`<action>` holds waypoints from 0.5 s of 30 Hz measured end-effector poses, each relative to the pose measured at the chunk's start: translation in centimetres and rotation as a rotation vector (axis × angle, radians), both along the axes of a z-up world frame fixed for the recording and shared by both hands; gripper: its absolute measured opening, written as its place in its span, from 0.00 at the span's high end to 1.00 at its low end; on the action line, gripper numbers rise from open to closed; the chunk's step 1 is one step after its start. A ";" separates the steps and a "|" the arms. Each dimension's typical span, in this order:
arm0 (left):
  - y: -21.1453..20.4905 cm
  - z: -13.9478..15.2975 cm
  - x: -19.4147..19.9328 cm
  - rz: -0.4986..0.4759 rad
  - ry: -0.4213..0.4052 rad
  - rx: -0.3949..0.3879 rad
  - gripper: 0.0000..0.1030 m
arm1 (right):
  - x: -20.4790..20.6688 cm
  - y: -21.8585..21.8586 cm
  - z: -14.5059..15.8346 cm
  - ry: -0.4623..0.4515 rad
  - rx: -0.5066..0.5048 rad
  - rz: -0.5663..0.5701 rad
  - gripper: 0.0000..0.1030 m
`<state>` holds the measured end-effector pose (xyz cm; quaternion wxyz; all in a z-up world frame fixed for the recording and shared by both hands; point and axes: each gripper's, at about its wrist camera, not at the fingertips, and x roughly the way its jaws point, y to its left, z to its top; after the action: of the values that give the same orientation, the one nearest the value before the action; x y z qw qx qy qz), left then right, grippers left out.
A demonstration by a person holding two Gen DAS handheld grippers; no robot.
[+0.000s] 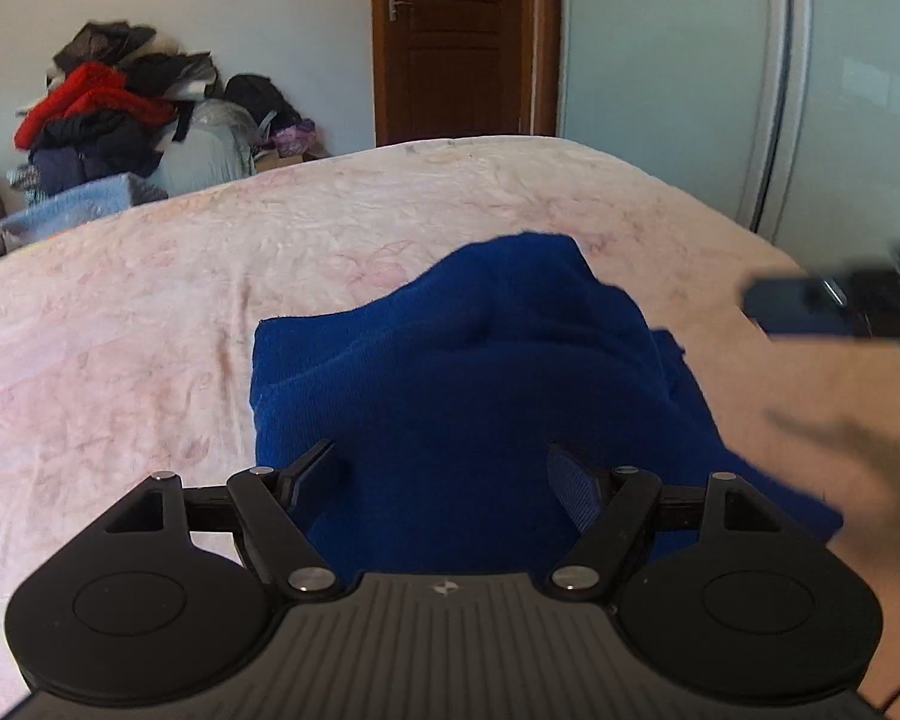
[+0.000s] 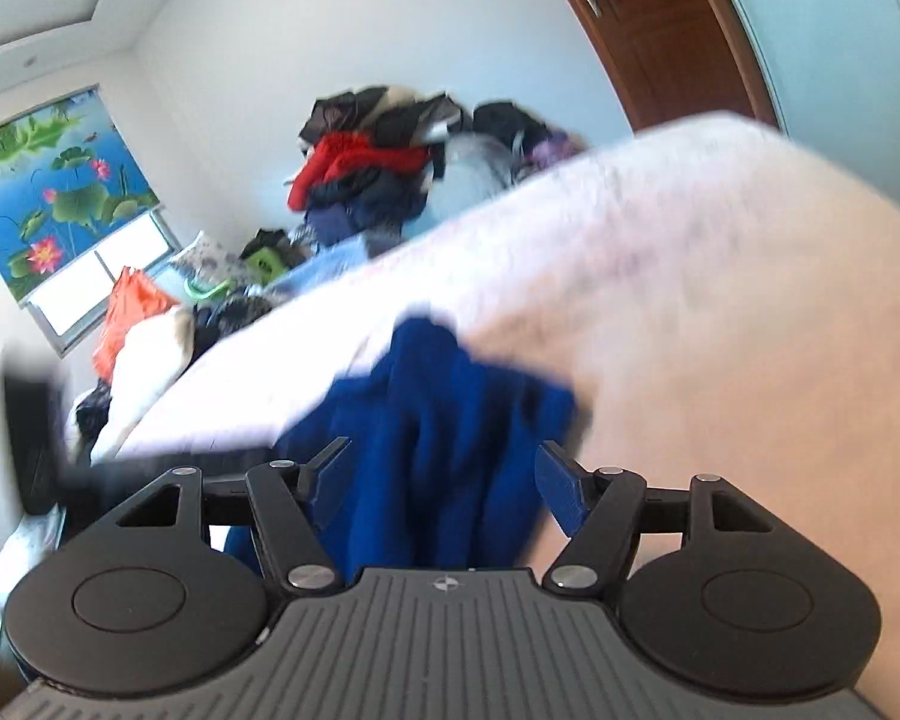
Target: Fold small clothes
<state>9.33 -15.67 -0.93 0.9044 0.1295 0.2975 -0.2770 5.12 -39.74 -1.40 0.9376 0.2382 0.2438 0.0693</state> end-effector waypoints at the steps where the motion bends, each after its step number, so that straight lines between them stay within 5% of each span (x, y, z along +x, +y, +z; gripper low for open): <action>1: 0.0 -0.4 -0.9 -0.010 -0.035 0.033 0.26 | 2.0 -0.2 0.2 0.010 -0.012 0.002 0.34; 4: 0.2 -1.3 -2.7 -0.045 -0.073 0.083 0.26 | 7.3 0.3 0.2 0.034 -0.013 0.053 0.24; 7: 0.5 -2.0 -3.3 -0.058 -0.071 0.087 0.25 | 12.0 2.1 -1.0 0.102 -0.062 0.104 0.24; 11: 1.0 -2.3 -3.7 -0.064 -0.069 0.072 0.25 | 14.9 3.8 -3.5 0.210 -0.418 -0.151 0.17; 15: 1.7 -2.3 -3.5 -0.066 -0.054 0.042 0.24 | 12.6 2.9 -3.0 0.138 -0.496 -0.315 0.16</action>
<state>5.88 -13.95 -3.18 0.8997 0.1655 0.2740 -0.2969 17.75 -36.87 -4.38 0.9475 0.0411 0.2766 -0.1549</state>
